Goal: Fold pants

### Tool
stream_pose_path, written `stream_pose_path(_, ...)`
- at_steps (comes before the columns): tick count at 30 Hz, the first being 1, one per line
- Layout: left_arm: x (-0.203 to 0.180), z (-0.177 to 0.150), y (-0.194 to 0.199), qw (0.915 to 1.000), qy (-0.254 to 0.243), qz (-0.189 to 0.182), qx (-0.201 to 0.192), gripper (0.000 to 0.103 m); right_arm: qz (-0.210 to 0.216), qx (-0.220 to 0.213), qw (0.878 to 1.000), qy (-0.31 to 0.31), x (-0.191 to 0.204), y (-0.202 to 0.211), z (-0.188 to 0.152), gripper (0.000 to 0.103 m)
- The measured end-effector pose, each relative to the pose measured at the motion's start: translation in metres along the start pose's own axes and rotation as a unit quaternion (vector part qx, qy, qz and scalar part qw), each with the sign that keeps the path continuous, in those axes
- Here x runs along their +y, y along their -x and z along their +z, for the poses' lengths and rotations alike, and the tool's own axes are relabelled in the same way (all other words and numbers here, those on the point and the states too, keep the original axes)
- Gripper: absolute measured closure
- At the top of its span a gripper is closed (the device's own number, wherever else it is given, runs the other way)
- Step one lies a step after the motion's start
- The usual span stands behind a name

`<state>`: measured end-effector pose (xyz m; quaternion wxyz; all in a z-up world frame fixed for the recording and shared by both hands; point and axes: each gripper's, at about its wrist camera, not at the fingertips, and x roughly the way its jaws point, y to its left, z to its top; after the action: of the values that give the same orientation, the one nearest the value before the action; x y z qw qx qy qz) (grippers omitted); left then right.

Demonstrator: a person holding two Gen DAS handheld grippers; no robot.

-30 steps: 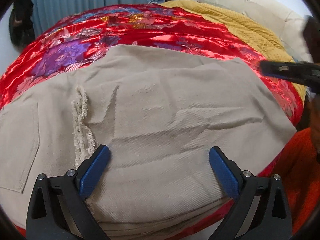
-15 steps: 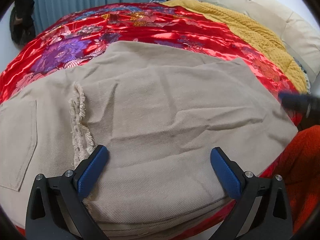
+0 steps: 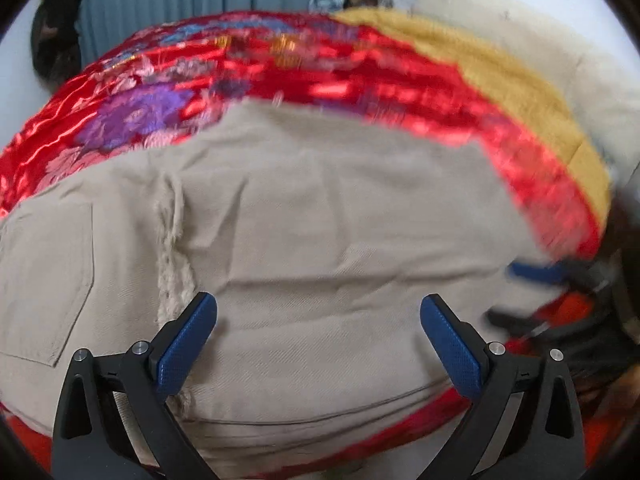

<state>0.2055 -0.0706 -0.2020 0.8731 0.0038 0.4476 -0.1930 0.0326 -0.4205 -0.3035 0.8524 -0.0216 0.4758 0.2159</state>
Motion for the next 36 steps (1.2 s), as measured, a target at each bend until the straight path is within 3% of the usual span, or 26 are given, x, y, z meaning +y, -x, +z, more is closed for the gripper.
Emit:
stream_pose_path(8,0.004,0.024,-0.012,0.9995,0.028,0.012,-0.006,0.001,-0.005,-0.001,1.000,0.014,0.004,-0.002,-0.001,0.029)
stream_pose_path(10,0.005,0.024,-0.020,0.9995,0.024,0.019,0.003,0.001,-0.004,-0.001,1.000,0.014,0.004,-0.003,-0.001,0.029)
stream_pose_path(13,0.010,0.015,-0.048,0.9978,0.017,0.039,0.050,0.001,-0.004,-0.002,1.000,0.015,0.004,-0.003,-0.001,0.029)
stream_pose_path(14,0.009,0.012,-0.049,0.9981,0.011,0.039,0.046,0.001,-0.004,-0.002,1.000,0.016,0.004,-0.003,-0.001,0.029)
stream_pose_path(15,0.008,0.007,-0.049,0.9988,-0.004,0.039,0.028,0.001,-0.004,-0.001,1.000,0.017,0.004,-0.003,-0.001,0.029)
stream_pose_path(19,0.006,0.002,-0.049,0.9988,-0.016,0.042,0.019,0.001,-0.009,-0.001,1.000,0.024,0.007,-0.004,-0.002,0.029)
stream_pose_path(30,0.005,0.006,-0.047,0.9971,-0.028,0.044,0.056,0.001,-0.008,-0.002,1.000,0.024,0.007,-0.005,-0.002,0.029)
stream_pose_path(36,0.003,-0.014,-0.030,0.9949,-0.052,0.055,0.067,0.001,-0.005,-0.004,1.000,0.025,0.007,-0.005,-0.002,0.028)
